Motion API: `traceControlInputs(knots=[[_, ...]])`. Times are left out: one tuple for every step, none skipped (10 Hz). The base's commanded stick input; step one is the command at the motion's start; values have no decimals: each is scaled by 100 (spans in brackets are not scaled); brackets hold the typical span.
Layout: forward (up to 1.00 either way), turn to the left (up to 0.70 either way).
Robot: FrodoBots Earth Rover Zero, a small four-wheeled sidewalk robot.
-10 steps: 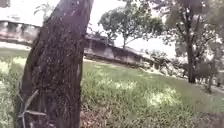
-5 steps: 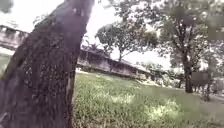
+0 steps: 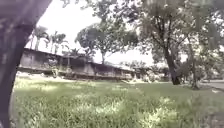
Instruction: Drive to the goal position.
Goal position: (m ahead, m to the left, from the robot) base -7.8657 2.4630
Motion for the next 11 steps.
traceControlInputs(knots=[[70,-27],[70,-27],[70,-27],[70,-27],[70,-27],[70,-27],[70,-27],[70,-27],[70,-27],[70,-27],[70,-27]])
